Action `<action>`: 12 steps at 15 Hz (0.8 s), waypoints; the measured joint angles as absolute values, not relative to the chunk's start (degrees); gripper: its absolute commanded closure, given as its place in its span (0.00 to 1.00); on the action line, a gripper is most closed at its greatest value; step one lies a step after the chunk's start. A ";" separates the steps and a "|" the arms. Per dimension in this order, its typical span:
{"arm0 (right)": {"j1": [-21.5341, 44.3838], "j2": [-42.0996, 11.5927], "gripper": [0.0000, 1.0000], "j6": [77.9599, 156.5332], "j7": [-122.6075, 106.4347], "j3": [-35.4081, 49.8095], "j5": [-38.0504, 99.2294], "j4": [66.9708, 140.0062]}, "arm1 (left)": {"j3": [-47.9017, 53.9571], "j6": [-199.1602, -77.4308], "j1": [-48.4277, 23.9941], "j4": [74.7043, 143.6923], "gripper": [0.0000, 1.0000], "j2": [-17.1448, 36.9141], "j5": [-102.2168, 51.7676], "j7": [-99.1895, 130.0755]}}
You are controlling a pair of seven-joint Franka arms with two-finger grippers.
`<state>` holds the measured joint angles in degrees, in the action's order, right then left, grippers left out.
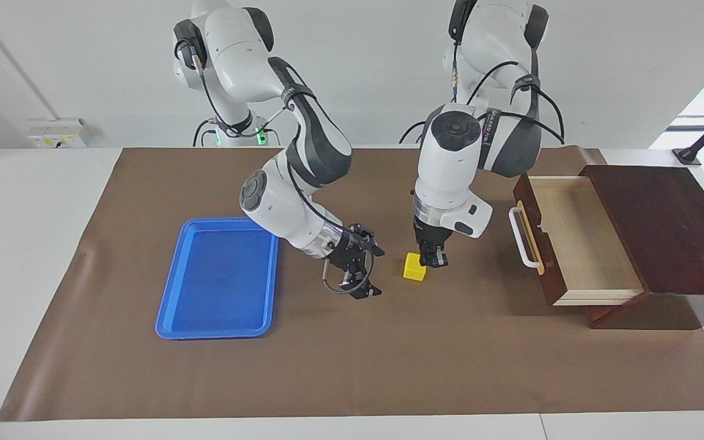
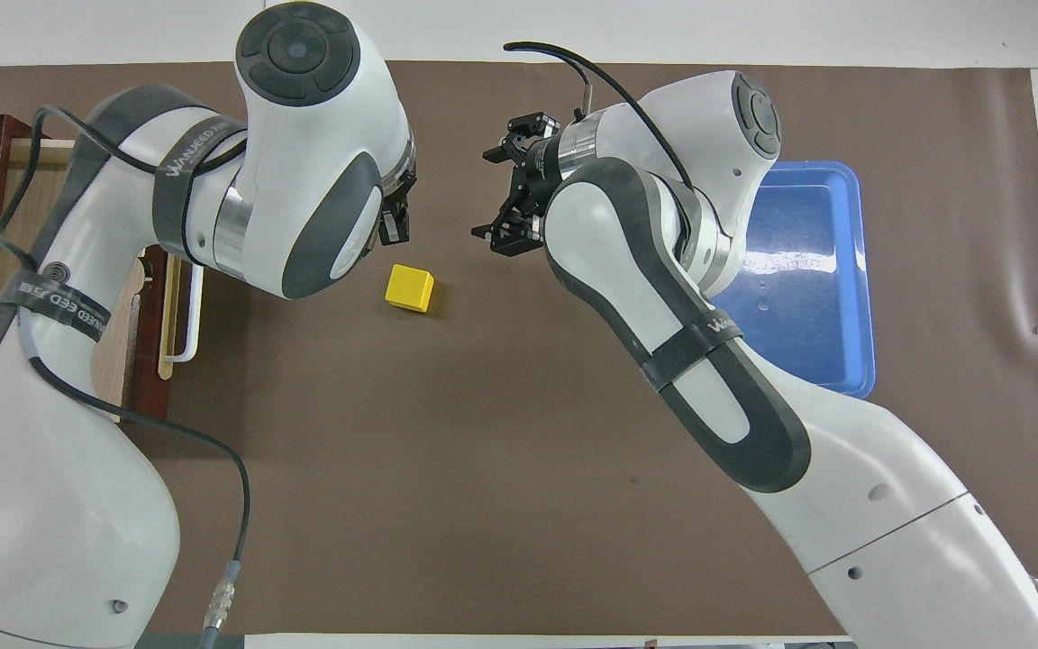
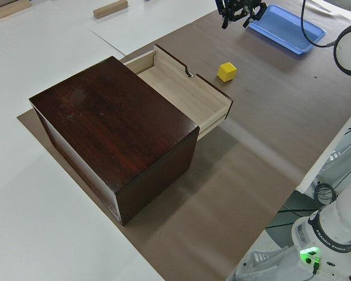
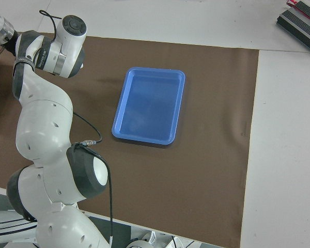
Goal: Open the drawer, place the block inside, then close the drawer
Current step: 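Draw both grippers back away from the yellow cube on the table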
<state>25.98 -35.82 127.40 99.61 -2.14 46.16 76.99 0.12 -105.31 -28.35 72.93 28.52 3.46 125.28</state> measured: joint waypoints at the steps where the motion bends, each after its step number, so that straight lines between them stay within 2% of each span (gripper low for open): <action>1: 25.98 -35.82 0.00 127.39 99.61 -2.14 46.16 76.99 | 0.14 -105.31 -28.36 72.92 1.00 28.42 3.46 125.27; 6: 25.88 -35.72 0.00 127.34 99.54 -2.25 46.09 76.96 | 0.42 -105.03 -28.99 72.98 1.00 27.99 3.46 118.90; 7: 25.74 -35.50 0.00 127.04 99.31 -2.38 46.07 76.94 | 0.50 -104.87 -29.04 73.18 0.74 27.89 3.46 116.54; 8: 25.51 -35.13 0.00 126.28 98.95 -2.58 46.04 76.93 | 0.51 -104.83 -29.03 73.51 0.34 27.80 3.43 114.52; 9: 25.11 -34.65 0.00 125.33 98.40 -2.72 46.02 76.93 | 0.49 -104.83 -29.00 73.97 0.00 27.66 3.41 113.17; 12: 23.36 -33.00 0.00 122.38 95.73 -2.90 44.73 76.99 | 0.33 -104.83 -28.92 74.86 0.00 27.30 3.41 111.78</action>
<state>23.36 -33.00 122.38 95.73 -2.90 44.73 76.99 0.33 -104.83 -28.92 74.86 27.30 3.41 111.78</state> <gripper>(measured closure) 0.000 0.630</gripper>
